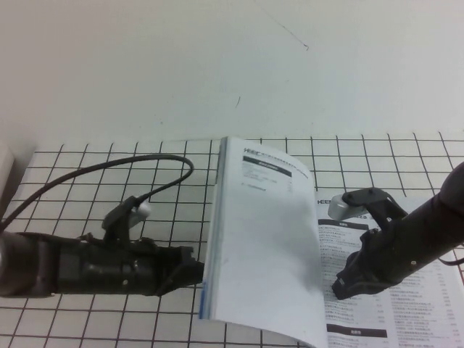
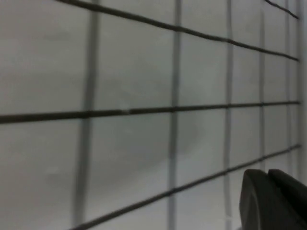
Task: Close book
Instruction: 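Close the open booklet and leave it lying on the table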
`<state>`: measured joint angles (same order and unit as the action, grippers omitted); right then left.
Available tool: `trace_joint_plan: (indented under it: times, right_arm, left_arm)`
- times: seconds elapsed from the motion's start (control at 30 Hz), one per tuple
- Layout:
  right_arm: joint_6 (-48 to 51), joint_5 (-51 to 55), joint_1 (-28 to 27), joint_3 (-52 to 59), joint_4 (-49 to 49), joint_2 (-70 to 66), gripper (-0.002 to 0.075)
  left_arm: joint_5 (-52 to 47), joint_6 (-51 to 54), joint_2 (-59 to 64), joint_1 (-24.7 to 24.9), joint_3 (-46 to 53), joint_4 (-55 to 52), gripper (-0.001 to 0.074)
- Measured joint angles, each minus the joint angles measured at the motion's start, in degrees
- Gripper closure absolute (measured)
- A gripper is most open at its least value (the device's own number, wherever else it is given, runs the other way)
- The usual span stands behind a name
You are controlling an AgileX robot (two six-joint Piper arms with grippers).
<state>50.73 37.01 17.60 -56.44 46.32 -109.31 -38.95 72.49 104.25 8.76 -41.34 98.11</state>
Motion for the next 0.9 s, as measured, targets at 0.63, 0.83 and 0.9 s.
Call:
trace_joint_plan:
  times: [0.63,0.83,0.9]
  right_arm:
    - [-0.45,-0.58,0.00,0.00,0.00,-0.22,0.0729]
    - [-2.60,-2.29,0.00,0.34,-0.57,1.70,0.0729]
    - [-2.84,-3.18,0.00,0.38,-1.10,4.58,0.0729]
  left_arm:
    - [-17.38,-4.31,-2.96,14.28,-19.12,-1.70,0.0738]
    - [-17.47,-7.45,-7.37,12.94,-19.12,-5.79,0.0738]
    - [-17.97,-8.28,-9.61,12.94,-19.12,-7.70,0.0738]
